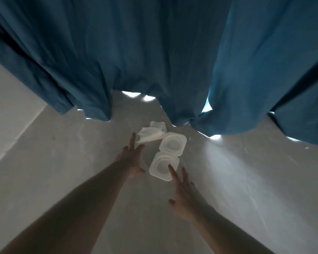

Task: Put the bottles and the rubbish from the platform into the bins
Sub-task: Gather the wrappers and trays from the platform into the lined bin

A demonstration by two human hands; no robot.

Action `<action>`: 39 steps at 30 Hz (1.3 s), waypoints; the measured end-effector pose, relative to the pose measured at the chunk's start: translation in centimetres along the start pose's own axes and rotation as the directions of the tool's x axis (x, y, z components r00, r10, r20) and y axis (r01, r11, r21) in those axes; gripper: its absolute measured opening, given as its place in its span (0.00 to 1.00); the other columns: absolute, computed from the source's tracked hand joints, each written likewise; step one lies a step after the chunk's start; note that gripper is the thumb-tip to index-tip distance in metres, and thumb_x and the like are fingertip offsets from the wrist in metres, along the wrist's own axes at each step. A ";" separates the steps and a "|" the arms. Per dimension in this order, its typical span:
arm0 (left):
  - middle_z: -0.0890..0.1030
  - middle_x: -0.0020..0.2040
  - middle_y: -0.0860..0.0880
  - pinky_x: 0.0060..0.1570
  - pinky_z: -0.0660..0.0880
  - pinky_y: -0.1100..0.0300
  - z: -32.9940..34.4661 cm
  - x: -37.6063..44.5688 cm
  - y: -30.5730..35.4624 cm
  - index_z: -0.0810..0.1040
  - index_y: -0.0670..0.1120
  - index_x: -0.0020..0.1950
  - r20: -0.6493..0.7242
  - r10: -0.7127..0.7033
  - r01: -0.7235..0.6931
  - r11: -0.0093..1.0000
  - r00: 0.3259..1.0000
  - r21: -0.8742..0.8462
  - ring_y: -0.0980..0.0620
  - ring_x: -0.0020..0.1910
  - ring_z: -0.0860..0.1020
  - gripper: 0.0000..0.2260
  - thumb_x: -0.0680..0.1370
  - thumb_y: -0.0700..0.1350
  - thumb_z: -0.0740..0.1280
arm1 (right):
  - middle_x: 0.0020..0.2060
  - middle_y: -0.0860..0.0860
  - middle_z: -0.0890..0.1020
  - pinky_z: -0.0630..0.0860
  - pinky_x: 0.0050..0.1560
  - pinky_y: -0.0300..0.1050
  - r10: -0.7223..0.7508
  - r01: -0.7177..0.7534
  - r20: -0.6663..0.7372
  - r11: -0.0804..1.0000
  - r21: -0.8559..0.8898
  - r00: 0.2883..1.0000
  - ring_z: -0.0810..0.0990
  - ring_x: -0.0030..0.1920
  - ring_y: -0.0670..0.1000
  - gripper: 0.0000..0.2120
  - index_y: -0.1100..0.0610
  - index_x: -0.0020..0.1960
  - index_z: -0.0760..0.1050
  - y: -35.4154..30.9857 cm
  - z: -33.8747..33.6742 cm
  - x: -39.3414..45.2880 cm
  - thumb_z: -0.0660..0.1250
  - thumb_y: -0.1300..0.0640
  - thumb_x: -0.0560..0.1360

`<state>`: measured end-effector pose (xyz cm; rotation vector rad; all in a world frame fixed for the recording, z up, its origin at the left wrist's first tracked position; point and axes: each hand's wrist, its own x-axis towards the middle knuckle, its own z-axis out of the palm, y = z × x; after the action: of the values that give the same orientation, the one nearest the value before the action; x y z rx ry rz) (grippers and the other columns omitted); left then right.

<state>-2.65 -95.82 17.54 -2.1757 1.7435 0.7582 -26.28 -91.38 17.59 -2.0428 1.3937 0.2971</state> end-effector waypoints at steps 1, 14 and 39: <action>0.24 0.78 0.46 0.69 0.71 0.43 0.8 0.8 0.2 0.50 0.57 0.81 -0.011 0.009 -0.009 1.000 1.000 0.024 0.35 0.74 0.65 0.51 0.69 0.55 0.80 | 0.80 0.57 0.36 0.68 0.71 0.57 0.009 -0.009 0.000 1.000 -0.012 1.000 0.60 0.77 0.66 0.54 0.36 0.77 0.27 0.3 0.8 0.6 0.71 0.48 0.76; 0.29 0.80 0.51 0.67 0.73 0.42 0.3 3.7 1.6 0.31 0.56 0.80 0.009 -0.055 0.054 0.993 0.998 0.104 0.33 0.70 0.69 0.73 0.56 0.53 0.87 | 0.81 0.56 0.43 0.72 0.69 0.54 0.053 -0.068 -0.149 0.993 -0.094 0.987 0.49 0.79 0.62 0.46 0.46 0.82 0.40 -0.5 4.1 2.3 0.70 0.46 0.77; 0.69 0.77 0.50 0.66 0.71 0.56 12.1 -20.7 2.5 0.53 0.54 0.81 0.211 -0.156 0.206 0.949 0.965 -0.239 0.45 0.71 0.73 0.30 0.80 0.52 0.60 | 0.48 0.65 0.83 0.75 0.51 0.46 -0.003 0.101 -0.539 0.983 0.154 0.842 0.80 0.47 0.60 0.25 0.58 0.60 0.71 8.9 10.4 -15.2 0.58 0.37 0.77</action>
<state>-10.99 -73.21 18.97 -2.2989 1.3937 1.1582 -38.78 -75.60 14.07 -2.0932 1.6097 -0.4533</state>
